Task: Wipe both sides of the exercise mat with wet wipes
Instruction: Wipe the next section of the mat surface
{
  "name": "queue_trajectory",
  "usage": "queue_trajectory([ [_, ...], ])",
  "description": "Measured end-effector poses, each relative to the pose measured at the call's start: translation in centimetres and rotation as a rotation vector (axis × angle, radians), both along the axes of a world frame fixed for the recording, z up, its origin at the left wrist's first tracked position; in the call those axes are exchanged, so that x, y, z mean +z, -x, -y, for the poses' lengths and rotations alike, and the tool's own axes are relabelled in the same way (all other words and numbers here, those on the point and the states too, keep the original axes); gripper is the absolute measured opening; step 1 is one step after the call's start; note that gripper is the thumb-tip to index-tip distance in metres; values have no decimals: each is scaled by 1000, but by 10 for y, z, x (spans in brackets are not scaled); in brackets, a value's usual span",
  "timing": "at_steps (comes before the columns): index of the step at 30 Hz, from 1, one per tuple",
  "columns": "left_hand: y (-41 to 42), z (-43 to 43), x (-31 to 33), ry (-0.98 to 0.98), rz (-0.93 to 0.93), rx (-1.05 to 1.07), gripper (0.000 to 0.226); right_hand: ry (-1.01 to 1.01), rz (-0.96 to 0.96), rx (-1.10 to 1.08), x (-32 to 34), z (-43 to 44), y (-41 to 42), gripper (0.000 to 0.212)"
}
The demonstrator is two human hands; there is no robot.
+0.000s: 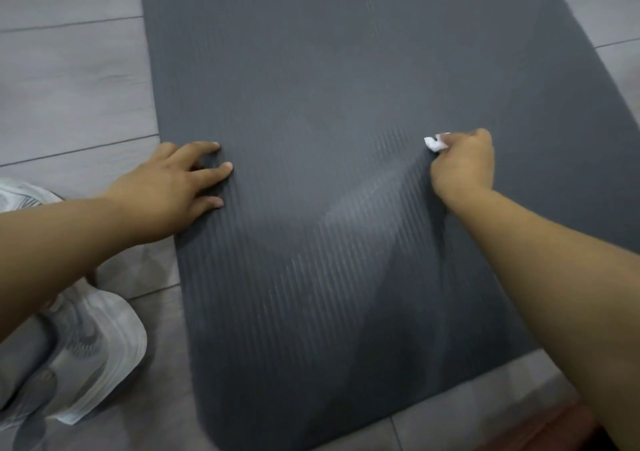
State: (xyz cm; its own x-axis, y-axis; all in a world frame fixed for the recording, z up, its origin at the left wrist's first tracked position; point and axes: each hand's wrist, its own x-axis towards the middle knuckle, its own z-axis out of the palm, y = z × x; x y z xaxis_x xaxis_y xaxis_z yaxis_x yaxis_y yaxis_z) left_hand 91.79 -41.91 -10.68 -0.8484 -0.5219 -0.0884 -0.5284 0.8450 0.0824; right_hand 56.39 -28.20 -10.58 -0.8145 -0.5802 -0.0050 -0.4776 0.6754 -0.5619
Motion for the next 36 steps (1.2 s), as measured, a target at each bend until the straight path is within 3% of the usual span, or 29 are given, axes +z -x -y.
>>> queue_trajectory([
  [2,1,0,1,27,-21,6,48,7,108,-38,-2,11,-29,12],
  [4,1,-1,0,70,-30,-8,45,48,231,186,-3,10,-87,16],
  [6,1,-2,-1,85,-14,-20,50,50,335,595,0,-8,-145,18],
  [8,0,-1,-2,81,-4,-38,55,-150,343,1100,14,-30,-185,14],
  [10,-1,0,-1,78,10,-55,54,-321,420,1318,24,-41,-190,22],
  [12,-5,5,-2,63,15,-63,46,-275,432,1159,22,-28,-166,28],
  [17,-21,17,0,19,-32,-116,49,68,224,147,3,26,-76,24],
  [19,-21,16,-2,7,-24,-122,47,132,300,92,1,27,-100,24],
  [21,-19,15,-1,-2,-12,-128,49,84,442,353,4,12,-157,27],
  [25,-21,14,4,-2,38,-156,45,-303,500,1311,24,-53,-253,23],
  [27,-20,12,4,-48,26,-107,45,-367,472,1437,29,-60,-252,23],
  [30,-15,6,8,-120,55,20,51,-191,371,1156,19,-31,-195,23],
  [34,-8,-4,22,-95,192,45,54,-35,93,326,-9,8,-72,27],
  [36,-5,-11,26,-47,242,32,54,15,68,88,-14,8,-38,20],
])
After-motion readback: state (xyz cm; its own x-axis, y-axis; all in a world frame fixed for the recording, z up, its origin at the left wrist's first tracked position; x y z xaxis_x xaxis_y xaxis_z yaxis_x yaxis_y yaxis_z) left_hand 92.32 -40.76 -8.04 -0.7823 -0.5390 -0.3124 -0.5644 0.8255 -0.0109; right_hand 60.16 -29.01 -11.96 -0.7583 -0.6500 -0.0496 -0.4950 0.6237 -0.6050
